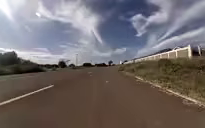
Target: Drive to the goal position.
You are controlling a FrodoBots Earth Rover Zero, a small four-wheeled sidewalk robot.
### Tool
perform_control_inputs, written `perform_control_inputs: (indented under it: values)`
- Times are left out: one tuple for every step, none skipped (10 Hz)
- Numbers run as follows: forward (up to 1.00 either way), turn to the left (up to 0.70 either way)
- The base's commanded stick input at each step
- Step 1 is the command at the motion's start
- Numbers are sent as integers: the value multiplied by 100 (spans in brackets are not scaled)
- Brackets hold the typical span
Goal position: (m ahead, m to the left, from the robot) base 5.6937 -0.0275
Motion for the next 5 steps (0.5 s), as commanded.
perform_control_inputs:
  values:
    - [85, 0]
    - [85, 0]
    - [85, 0]
    - [85, 0]
    - [85, 0]
